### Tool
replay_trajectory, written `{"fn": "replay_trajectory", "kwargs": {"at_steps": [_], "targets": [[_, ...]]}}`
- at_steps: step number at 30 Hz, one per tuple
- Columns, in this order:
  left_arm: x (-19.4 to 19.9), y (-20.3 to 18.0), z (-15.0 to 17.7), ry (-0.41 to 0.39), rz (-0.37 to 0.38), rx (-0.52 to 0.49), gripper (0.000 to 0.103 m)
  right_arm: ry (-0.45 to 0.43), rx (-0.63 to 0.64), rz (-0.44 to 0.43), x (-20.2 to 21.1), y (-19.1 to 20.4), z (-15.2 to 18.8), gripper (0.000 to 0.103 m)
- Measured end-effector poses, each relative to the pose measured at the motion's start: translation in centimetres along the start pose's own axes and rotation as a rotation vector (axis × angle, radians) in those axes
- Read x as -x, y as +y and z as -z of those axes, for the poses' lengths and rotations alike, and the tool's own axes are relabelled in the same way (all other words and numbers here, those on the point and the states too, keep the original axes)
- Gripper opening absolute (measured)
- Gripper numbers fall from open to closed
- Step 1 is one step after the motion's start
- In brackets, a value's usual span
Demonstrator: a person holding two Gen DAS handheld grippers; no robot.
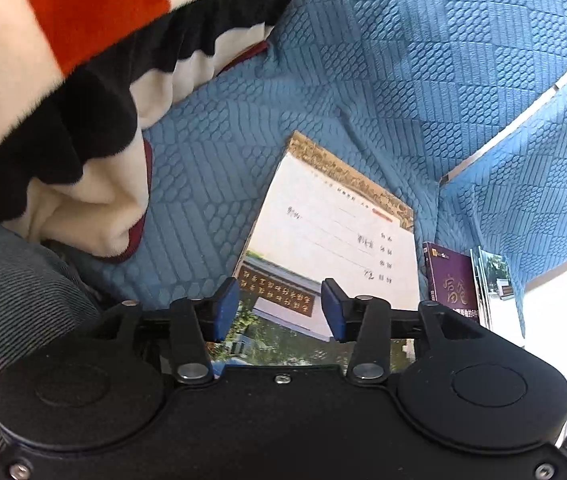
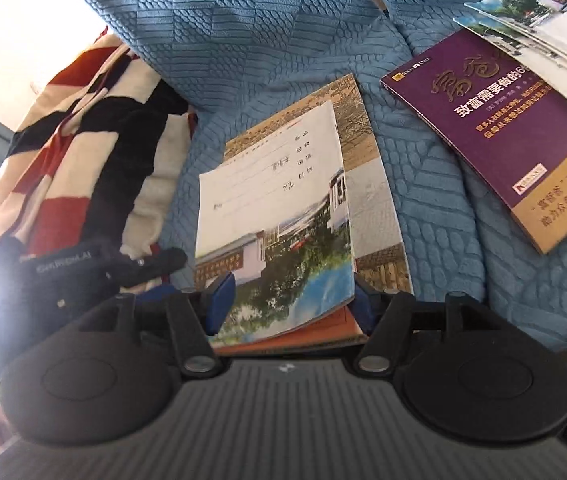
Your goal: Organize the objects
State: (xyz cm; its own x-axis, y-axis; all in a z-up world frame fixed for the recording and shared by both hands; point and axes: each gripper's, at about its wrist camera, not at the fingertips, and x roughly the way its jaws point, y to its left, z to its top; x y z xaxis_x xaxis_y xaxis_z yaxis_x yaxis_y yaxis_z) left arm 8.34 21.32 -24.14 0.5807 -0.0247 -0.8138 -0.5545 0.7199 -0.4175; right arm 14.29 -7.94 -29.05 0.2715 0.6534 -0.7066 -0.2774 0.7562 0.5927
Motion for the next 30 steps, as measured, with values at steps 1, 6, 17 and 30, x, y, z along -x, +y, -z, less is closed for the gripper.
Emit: {"fn": "replay_trajectory", "kwargs": {"at_steps": [1, 6, 17, 30], "targets": [[0.3, -0.3, 0.0, -0.007, -0.002, -0.006, 0.045, 0.001, 0.008, 0.008, 0.3, 0.1, 0.1, 0.064], [1.8, -2.4, 0.0, -0.025, -0.003, -0.06, 0.046, -0.028, 0.066, 0.046, 2.2, 0.4, 0.0, 0.064], [7.1, -8.2, 3.0, -0.077, 0.095, -0.222, 0.047, -0.163, 0.187, 0.07, 9.0, 1.5, -0.9, 0.063], [14.6, -12.2, 5.2, -0.157, 0.161, -0.323, 0.052, -0.343, 0.24, 0.128, 20.0, 2.3, -2.3, 0.063]]}}
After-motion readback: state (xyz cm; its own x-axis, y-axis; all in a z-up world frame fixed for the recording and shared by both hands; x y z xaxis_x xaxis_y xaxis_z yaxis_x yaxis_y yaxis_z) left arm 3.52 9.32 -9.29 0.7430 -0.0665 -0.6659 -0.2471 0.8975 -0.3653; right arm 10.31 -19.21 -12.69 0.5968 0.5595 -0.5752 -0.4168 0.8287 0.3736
